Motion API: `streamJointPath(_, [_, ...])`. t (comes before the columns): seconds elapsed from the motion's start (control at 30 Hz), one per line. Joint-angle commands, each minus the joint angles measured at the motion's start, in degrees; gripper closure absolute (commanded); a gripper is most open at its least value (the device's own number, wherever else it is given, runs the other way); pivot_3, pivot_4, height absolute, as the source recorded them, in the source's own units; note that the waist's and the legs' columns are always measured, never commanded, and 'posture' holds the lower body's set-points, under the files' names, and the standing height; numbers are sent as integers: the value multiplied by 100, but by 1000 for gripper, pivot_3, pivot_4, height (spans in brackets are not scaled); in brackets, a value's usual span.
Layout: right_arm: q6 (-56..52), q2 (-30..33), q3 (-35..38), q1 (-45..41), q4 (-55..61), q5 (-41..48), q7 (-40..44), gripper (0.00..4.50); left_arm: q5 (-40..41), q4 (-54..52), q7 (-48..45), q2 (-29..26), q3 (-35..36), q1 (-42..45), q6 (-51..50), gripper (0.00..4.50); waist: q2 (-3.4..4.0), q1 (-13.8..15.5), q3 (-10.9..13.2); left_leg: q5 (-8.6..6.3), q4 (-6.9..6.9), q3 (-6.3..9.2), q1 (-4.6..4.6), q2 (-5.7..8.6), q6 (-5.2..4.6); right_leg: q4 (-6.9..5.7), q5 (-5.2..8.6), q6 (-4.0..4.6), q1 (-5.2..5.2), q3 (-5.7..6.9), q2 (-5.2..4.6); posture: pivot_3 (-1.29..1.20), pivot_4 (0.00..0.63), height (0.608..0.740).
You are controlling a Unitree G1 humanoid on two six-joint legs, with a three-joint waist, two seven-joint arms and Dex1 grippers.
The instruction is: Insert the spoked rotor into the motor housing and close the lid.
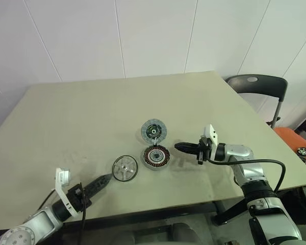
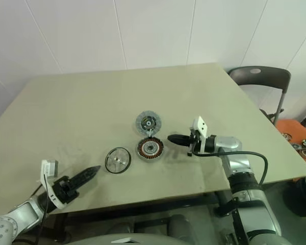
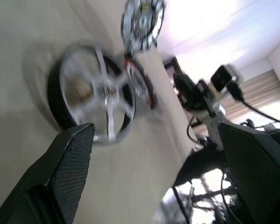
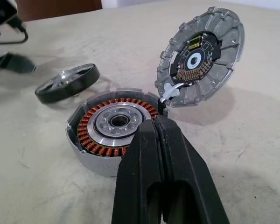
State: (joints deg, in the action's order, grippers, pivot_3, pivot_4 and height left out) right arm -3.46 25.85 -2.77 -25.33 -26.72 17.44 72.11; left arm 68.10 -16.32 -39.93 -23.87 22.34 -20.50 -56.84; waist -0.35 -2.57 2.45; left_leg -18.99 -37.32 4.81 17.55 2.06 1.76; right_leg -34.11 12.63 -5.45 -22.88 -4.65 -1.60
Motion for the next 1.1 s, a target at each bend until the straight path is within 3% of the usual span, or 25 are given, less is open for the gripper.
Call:
streamJointPath(0.03, [84, 12, 66, -179, 7, 20, 14, 4452, -115, -96, -40, 36, -145, -26, 178, 0, 0, 3, 0, 0, 0, 0, 0, 0, 0, 0, 0, 0, 0, 0, 0, 0, 0, 740])
streamJointPath(0.47, [196, 62, 87, -206, -115, -28, 5, 4452, 3, -209, 128, 53, -61, -44, 332, 0, 1, 0, 2, 0, 1, 0, 0, -1, 0, 1, 1, 1, -1, 0, 1, 0, 0, 740])
streamJointPath(0.7, [260, 75, 66, -258, -205, -67, 13, 4452, -643, -101, 457, 309, -607, 404, 660, 0, 2, 6, 2, 0, -4, -3, -2, 3, 0, 1, 1, 1, 6, 1, 1, 0, 0, 740])
streamJointPath(1.1, [298, 110, 97, -250, -225, -85, -19, 4452, -728, -279, 586, 375, -818, 434, 769, 0, 2, 3, 3, 0, 1, -1, -2, 2, 0, 1, 1, 1, 3, -1, 1, 0, 0, 740])
